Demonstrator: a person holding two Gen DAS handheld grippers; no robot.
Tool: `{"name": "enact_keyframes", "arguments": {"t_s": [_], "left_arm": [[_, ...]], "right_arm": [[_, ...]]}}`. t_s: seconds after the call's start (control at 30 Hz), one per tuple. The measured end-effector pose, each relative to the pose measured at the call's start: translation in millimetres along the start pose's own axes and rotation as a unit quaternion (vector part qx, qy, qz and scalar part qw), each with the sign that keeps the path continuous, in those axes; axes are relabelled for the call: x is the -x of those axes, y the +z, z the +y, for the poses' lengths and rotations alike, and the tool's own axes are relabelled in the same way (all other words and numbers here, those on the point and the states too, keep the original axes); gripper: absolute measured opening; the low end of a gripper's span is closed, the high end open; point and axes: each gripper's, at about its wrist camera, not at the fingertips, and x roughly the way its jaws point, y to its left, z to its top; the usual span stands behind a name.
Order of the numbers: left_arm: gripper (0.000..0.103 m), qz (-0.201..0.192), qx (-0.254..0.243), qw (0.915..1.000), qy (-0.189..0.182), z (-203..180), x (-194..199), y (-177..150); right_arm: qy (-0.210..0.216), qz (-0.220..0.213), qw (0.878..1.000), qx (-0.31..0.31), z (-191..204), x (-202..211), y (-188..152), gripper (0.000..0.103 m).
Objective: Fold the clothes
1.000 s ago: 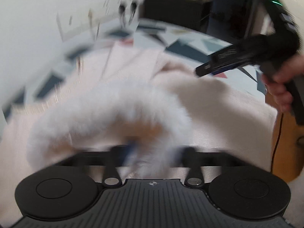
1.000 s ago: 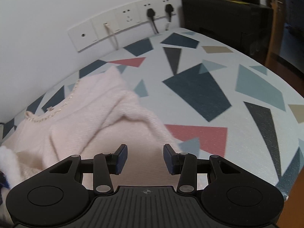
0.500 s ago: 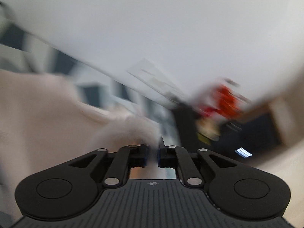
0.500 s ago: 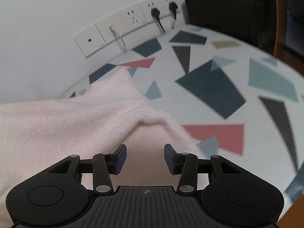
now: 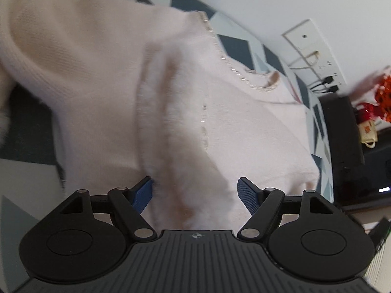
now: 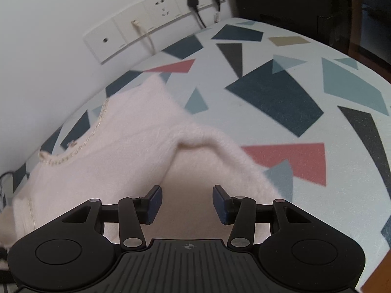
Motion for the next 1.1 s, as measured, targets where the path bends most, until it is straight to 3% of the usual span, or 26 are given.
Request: {"name": "enact_keyframes", "arguments": {"t_s": [0.13,0.27,0.3,0.33,0.37,0.4,0.5,0.63,0.73,0.8,0.87,0.93,1.0,1.1], "left_arm": [[0.015,-0.011,-0.012,0.9999,0.004,-5,4,3],[0.01,-0.017,-0.038,0.9977,-0.053,-16,25,3],[0.009,-0.014,-0.047,0.9968,-0.064,-20,30,2],[0.008,-0.011,-0.053,0.9958,-0.075,-22,35,0],[0.008,-0.003,-0.051,0.9952,-0.083,-22,37,-2],[0.008,0.004,-0.047,0.995,-0.088,-21,38,-4],[0.008,0.02,-0.017,0.995,-0.096,-9,35,-11],[0.008,0.063,0.015,0.9935,-0.094,9,12,-24],[0.008,0.088,-0.017,0.9911,-0.099,1,3,-35],[0.009,0.107,-0.031,0.9893,-0.094,-5,-4,-40],[0.018,0.123,-0.043,0.988,-0.083,-10,-9,-39],[0.045,0.112,-0.052,0.9893,-0.077,-14,-6,-31],[0.059,0.101,-0.06,0.9905,-0.072,-18,-3,-22],[0.061,0.074,-0.057,0.9938,-0.06,-19,1,-4]], "right_arm": [[0.064,-0.005,0.994,-0.088,-7,-10,20,0.042],[0.07,0.0,0.985,-0.159,-11,-28,37,0.039],[0.063,0.005,0.984,-0.167,-11,-33,41,0.034],[0.059,0.01,0.983,-0.174,-12,-38,44,0.018],[0.064,0.016,0.981,-0.182,-14,-41,45,0.008],[0.071,0.015,0.979,-0.191,-16,-39,46,0.008],[0.077,-0.007,0.979,-0.189,-21,-23,48,0.007],[0.051,-0.021,0.983,-0.178,-31,-10,40,0.007],[0.029,-0.015,0.984,-0.174,-38,-15,31,0.008],[0.015,-0.009,0.988,-0.156,-35,-20,27,0.013],[0.007,-0.009,0.991,-0.135,-29,-19,23,0.026],[0.008,-0.012,0.992,-0.122,-25,-16,21,0.032],[0.013,-0.016,0.993,-0.115,-22,-13,19,0.034],[0.018,-0.013,0.992,-0.123,-23,-15,22,0.035]]}}
